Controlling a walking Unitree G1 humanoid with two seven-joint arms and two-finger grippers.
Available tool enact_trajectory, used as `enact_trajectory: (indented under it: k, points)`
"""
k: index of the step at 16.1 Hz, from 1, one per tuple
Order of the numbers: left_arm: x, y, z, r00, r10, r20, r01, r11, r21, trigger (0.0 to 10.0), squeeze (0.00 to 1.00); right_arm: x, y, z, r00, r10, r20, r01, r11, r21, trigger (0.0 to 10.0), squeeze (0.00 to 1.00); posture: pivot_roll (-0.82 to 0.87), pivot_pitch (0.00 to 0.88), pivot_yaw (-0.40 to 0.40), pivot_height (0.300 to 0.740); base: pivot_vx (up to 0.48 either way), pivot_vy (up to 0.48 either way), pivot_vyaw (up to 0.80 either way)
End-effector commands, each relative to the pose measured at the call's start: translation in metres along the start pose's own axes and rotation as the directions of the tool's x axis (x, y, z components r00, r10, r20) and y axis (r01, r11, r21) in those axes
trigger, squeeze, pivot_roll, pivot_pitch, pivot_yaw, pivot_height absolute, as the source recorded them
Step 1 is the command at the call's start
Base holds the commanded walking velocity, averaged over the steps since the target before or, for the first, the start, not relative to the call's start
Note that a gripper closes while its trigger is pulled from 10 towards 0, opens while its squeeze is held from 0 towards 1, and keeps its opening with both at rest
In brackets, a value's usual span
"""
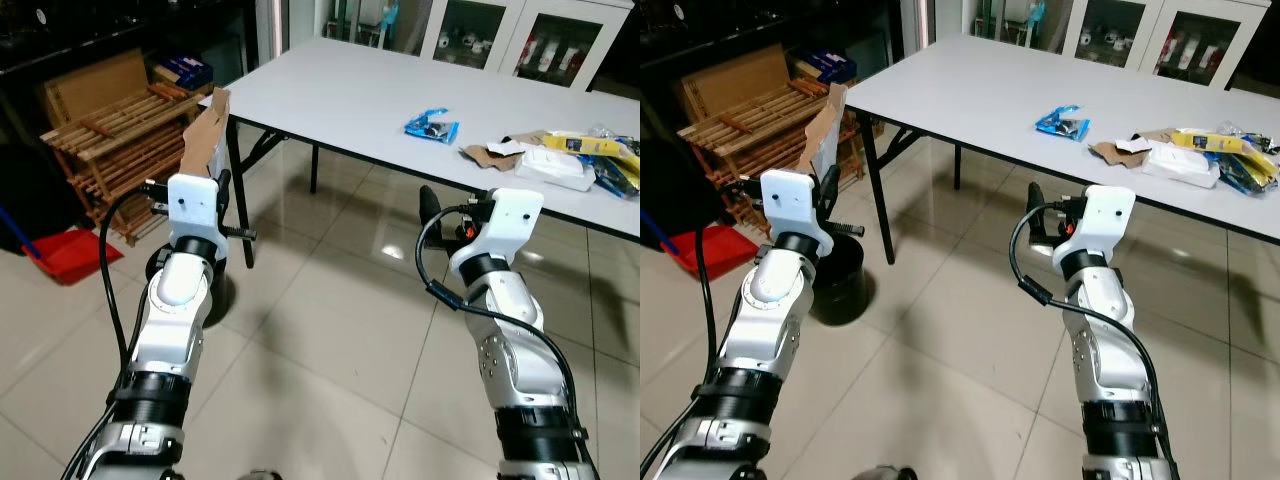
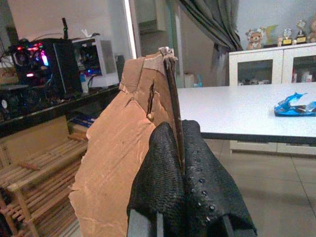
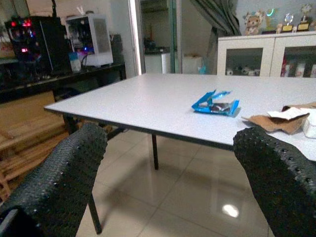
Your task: Picking trash to rubbish bin
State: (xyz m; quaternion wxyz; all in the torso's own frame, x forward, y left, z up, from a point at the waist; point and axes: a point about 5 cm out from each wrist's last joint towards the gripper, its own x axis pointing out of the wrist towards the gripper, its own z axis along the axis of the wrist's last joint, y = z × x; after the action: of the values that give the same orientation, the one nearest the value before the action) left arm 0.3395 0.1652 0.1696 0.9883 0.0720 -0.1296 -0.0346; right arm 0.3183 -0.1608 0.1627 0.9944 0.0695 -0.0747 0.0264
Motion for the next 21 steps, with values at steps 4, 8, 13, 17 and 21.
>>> enact_trajectory:
  k: [4, 8, 13, 17, 21]
  points:
    - [-0.0004, 0.0022, 0.0024, 1.0, -0.006, 0.002, 0.006, 1.0, 0.007, 10.0, 0.0, -0.0014, -0.0015, -0.0023, 1.0, -0.007, -0.014, 0.006, 1.0, -0.014, 10.0, 0.0, -0.02, 0.038, -0.017, 0.74, 0.0, 0.0, 0.8]
    - [-0.001, 0.0007, 0.0013, 1.0, -0.006, -0.004, 0.006, 1.0, 0.004, 10.0, 0.0, -0.0015, -0.0023, -0.0026, 1.0, -0.004, -0.019, 0.003, 1.0, -0.015, 10.0, 0.0, -0.02, 0.049, -0.021, 0.74, 0.0, 0.0, 0.8]
    - [-0.0029, 0.0033, 0.0007, 1.0, -0.001, -0.008, 0.001, 1.0, 0.008, 10.0, 0.0, 0.0002, 0.0009, -0.0021, 1.0, 0.012, -0.02, -0.012, 1.0, -0.012, 10.0, 0.0, -0.02, 0.052, -0.023, 0.74, 0.0, 0.0, 0.8]
    - [-0.0027, -0.0013, -0.001, 1.0, -0.018, -0.018, 0.018, 1.0, 0.003, 10.0, 0.0, 0.0, 0.001, -0.0012, 1.0, 0.002, -0.012, -0.002, 1.0, 0.008, 10.0, 0.0, -0.02, 0.057, -0.019, 0.74, 0.0, 0.0, 0.2]
    - [-0.0024, -0.0009, -0.0002, 1.0, -0.018, -0.016, 0.018, 1.0, 0.002, 10.0, 0.0, -0.0003, 0.001, -0.0042, 1.0, 0.0, -0.028, 0.0, 1.0, 0.006, 10.0, 0.0, -0.02, 0.054, -0.021, 0.74, 0.0, 0.0, 0.0]
